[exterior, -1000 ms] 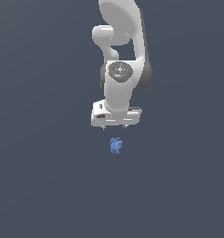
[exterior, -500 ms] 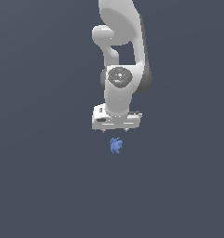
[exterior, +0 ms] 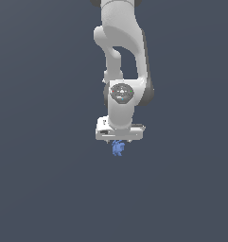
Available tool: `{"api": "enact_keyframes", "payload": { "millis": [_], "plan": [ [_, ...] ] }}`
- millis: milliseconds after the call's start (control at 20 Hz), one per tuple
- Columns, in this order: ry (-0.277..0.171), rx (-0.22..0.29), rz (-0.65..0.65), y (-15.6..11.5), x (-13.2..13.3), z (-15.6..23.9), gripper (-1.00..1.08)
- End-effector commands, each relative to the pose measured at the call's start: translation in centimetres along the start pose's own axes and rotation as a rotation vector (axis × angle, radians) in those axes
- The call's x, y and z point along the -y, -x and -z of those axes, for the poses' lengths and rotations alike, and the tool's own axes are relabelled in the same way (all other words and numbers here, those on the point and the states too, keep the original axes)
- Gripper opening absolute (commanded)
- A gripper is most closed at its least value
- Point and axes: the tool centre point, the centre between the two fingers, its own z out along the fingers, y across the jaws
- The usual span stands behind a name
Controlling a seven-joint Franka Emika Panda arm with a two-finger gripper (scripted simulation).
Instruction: Pick up the object and move it to a goal position.
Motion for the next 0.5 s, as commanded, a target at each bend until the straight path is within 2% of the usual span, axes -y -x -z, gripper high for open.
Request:
{"api": "enact_keyframes", "payload": {
  "millis": [0, 450],
  "plan": [
    [-0.003, -0.006, -0.009, -0.4, 0.1, -0.5, 1.00],
    [-0.003, -0.005, -0.010, -0.4, 0.1, -1.7, 1.00]
  ]
}}
